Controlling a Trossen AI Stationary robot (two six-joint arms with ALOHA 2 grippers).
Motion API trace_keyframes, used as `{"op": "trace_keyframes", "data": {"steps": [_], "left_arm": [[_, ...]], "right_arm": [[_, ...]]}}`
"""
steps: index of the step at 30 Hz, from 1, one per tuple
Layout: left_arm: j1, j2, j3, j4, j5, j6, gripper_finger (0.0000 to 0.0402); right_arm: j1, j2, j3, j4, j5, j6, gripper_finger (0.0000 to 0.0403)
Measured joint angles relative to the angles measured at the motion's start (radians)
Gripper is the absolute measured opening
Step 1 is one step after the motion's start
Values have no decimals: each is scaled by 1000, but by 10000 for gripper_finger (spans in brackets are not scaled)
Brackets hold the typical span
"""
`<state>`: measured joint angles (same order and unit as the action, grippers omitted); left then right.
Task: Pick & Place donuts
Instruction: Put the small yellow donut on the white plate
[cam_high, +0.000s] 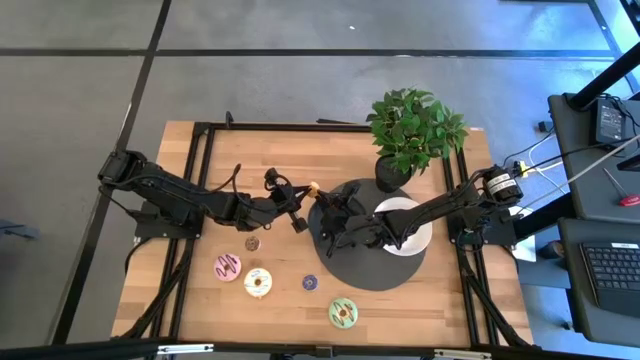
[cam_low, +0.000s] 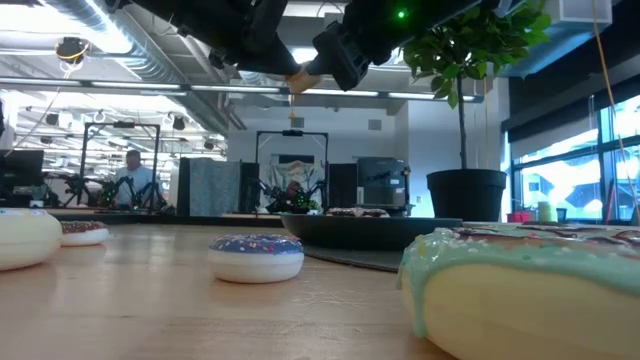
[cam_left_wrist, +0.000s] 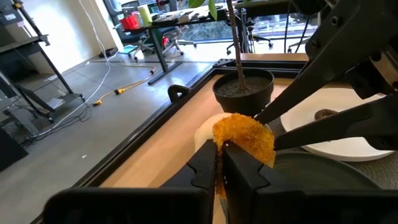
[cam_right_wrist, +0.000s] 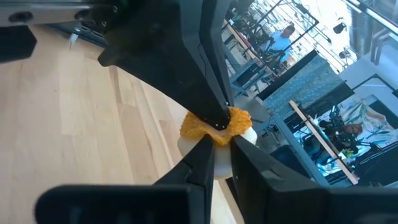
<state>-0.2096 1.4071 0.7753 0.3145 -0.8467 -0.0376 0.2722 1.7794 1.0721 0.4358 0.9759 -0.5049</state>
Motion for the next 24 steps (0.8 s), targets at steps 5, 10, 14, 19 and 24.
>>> {"op": "trace_keyframes", "data": {"steps": [5,10,14,19,24], "left_arm": [[0,0,0,0,-2,0,35],[0,0,0,0,-4,0,56],[0,0,0,0,-3,0,69],[0,0,0,0,-2,0,83],[0,0,0,1,-7,0,108]], "right_arm": [[0,0,0,-1,0,0,52],[0,0,0,-1,0,0,52],[0,0,-1,-1,3,0,52],[0,0,-1,-1,3,0,52],[0,0,-1,-1,11,0,52]]}}
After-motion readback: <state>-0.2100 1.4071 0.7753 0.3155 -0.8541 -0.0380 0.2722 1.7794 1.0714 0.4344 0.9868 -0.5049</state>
